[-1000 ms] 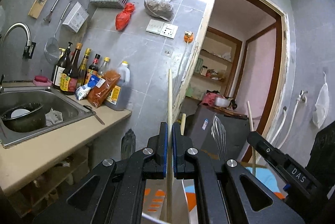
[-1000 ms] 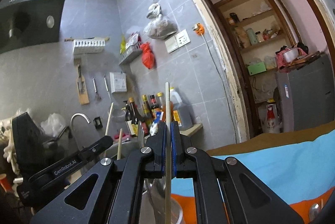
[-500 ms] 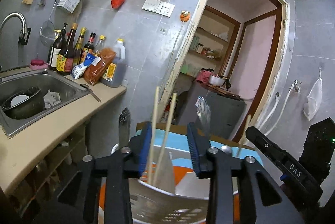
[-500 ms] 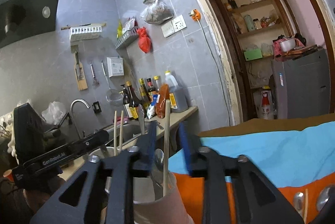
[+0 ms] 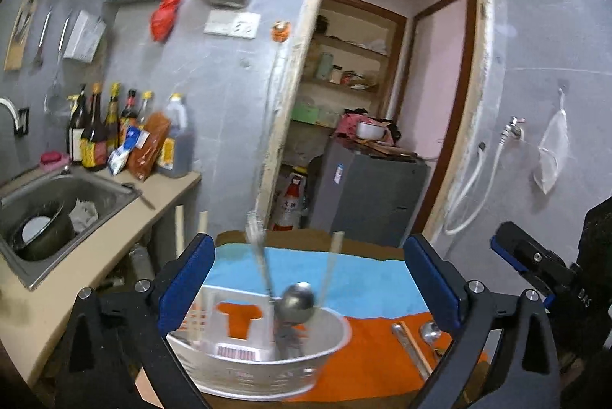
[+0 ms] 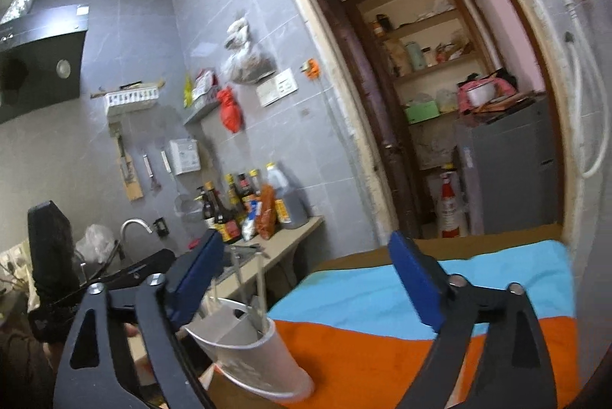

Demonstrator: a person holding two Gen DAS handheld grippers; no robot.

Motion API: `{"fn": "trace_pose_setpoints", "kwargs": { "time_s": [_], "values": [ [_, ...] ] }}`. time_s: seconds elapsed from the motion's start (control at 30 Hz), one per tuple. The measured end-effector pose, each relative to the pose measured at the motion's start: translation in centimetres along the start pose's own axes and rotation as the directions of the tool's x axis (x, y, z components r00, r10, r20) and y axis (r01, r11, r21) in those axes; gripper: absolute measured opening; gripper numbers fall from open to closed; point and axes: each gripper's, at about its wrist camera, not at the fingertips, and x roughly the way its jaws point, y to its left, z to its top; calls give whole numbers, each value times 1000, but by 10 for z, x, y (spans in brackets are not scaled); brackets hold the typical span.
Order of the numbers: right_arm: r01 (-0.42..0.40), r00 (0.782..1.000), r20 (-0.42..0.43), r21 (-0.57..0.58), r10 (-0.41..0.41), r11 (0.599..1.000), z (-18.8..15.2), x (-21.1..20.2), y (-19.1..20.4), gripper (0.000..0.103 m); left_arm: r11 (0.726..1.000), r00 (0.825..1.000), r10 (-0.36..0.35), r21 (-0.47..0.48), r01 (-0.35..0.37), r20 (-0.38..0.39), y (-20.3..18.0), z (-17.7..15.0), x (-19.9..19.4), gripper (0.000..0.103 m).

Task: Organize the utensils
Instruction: 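Move both tools back over the remaining utensils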

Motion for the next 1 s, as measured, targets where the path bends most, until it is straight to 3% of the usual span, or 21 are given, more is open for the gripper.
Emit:
{"fn": "trace_pose_setpoints", "kwargs": {
  "time_s": [0.3,0.53,0.73,1.0],
  "values": [
    [177,984,9,-37,-177,984,12,-67,-36,103,997,999,-50,53,51,-14,-62,-16,5,100],
    [324,944,-51,-29,-325,946,-9,-90,-77,103,994,987,-86,60,95,-139,-98,-58,36,100],
    [425,891,-154,-46,-426,904,-51,-87,-115,103,990,959,-80,89,108,-270,-119,-104,69,100],
    [432,870,-265,2,-416,902,-89,-75,-144,103,994,915,-44,75,81,-400,-116,-143,113,100]
  ]
}}
